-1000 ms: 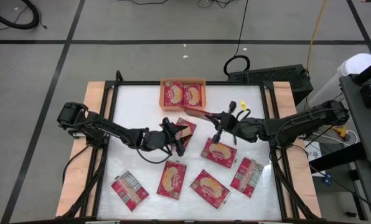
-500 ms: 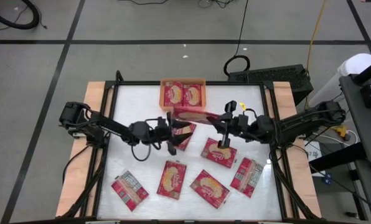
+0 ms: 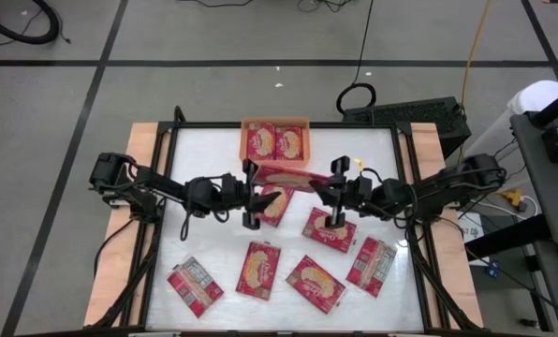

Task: Sort popcorn bags into baskets
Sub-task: Put the red popcorn bag into the orange bin

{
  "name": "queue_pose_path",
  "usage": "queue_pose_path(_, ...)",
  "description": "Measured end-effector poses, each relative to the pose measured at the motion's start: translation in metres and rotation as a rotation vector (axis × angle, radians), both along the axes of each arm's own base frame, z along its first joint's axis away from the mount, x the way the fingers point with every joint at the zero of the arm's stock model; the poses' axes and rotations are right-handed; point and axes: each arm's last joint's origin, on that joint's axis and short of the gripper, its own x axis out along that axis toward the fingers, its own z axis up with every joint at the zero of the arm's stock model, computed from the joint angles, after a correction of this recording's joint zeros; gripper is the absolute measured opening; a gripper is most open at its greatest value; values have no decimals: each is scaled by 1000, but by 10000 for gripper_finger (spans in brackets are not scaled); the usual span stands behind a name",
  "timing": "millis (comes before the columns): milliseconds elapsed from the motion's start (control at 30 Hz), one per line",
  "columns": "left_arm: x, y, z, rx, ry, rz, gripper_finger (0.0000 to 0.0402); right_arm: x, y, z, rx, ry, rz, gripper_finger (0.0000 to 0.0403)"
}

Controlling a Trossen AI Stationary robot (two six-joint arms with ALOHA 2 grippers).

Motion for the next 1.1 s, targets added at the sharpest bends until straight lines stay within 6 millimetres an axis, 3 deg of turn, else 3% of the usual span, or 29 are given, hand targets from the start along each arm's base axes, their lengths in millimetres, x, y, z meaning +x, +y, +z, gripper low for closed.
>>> queue_pose_path(133,0,2,1,11,-6,-8,50,1,-1,-2,0,7,-4,9)
queue_pose_path(200,-1,4,1,21,-7,-27,18,1,-2,-1,23,16,-18,14)
queue_pose_path(400,-26,22,3,-24,103,-14,23,-5,2,-2,105,240,-129,78)
queue_pose_path(667,-75,47,-3,-192,492,44,15,-13,-2,9,261,628,-245,192)
queue_pose_path(767,-86,49,-6,-245,605,48,27,-6,-9,21,263,751,-266,219)
queue_pose_path(867,-92,46,-6,-259,649,-9,29,10,-19,30,245,820,-178,231)
queue_pose_path(1100,-91,39,-14,-265,729,-96,12,52,-39,19,211,956,20,223)
